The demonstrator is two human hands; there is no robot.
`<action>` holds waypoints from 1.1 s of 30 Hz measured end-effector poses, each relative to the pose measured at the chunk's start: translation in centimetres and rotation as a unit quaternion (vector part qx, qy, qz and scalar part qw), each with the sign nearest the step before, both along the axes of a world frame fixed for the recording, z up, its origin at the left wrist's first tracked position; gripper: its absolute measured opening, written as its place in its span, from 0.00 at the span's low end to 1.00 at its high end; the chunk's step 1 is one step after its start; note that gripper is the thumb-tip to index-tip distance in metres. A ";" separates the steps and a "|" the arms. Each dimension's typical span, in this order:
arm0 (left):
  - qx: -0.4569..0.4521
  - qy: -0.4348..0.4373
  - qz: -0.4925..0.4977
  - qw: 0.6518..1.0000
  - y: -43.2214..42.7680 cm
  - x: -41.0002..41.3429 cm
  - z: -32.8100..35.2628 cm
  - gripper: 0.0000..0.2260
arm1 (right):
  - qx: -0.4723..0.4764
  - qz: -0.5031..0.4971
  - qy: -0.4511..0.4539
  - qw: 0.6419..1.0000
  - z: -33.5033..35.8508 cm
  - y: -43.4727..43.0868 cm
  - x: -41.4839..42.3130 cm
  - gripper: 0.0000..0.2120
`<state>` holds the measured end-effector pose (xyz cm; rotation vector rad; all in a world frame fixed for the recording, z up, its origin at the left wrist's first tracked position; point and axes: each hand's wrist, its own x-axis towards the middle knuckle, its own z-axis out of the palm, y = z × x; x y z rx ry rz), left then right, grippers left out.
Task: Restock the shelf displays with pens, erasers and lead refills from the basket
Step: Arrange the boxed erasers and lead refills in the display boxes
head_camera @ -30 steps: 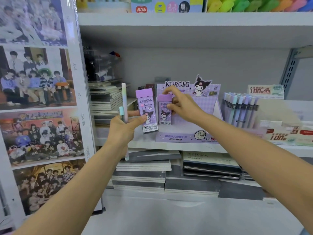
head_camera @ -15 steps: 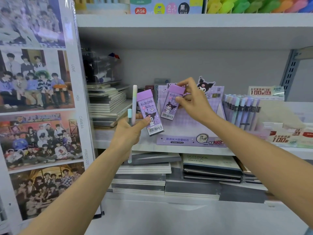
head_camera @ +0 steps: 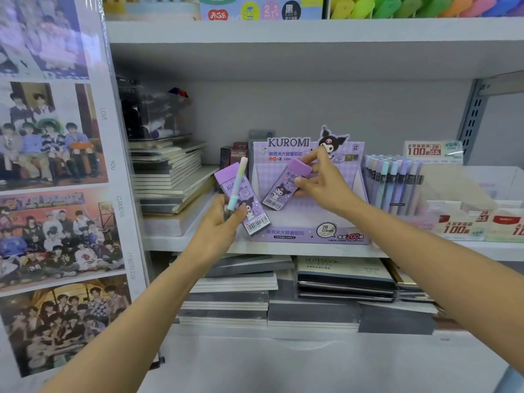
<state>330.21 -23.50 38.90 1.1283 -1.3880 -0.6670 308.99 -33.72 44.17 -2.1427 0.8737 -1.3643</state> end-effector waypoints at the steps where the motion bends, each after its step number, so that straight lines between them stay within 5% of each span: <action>1: 0.000 -0.004 0.001 1.000 0.0 0.0 0.0 0.07 | 0.013 0.007 -0.011 1.000 0.0 -0.1 0.0 0.14; 4: 0.007 -0.006 0.002 1.000 0.0 0.0 0.1 0.07 | 0.039 0.019 -0.041 0.998 -0.4 -0.2 0.6 0.14; 18: 0.002 -0.085 0.030 0.996 -0.1 0.3 0.2 0.06 | -0.052 -0.039 0.216 0.974 2.1 -0.3 2.3 0.14; 28: 0.001 -0.078 -0.006 0.997 0.2 0.4 0.6 0.07 | -0.171 -0.136 0.198 0.955 0.3 0.0 2.4 0.18; 33: -0.016 -0.101 -0.011 0.995 0.5 -0.2 1.4 0.07 | -0.070 0.042 0.031 0.996 1.0 2.5 2.6 0.20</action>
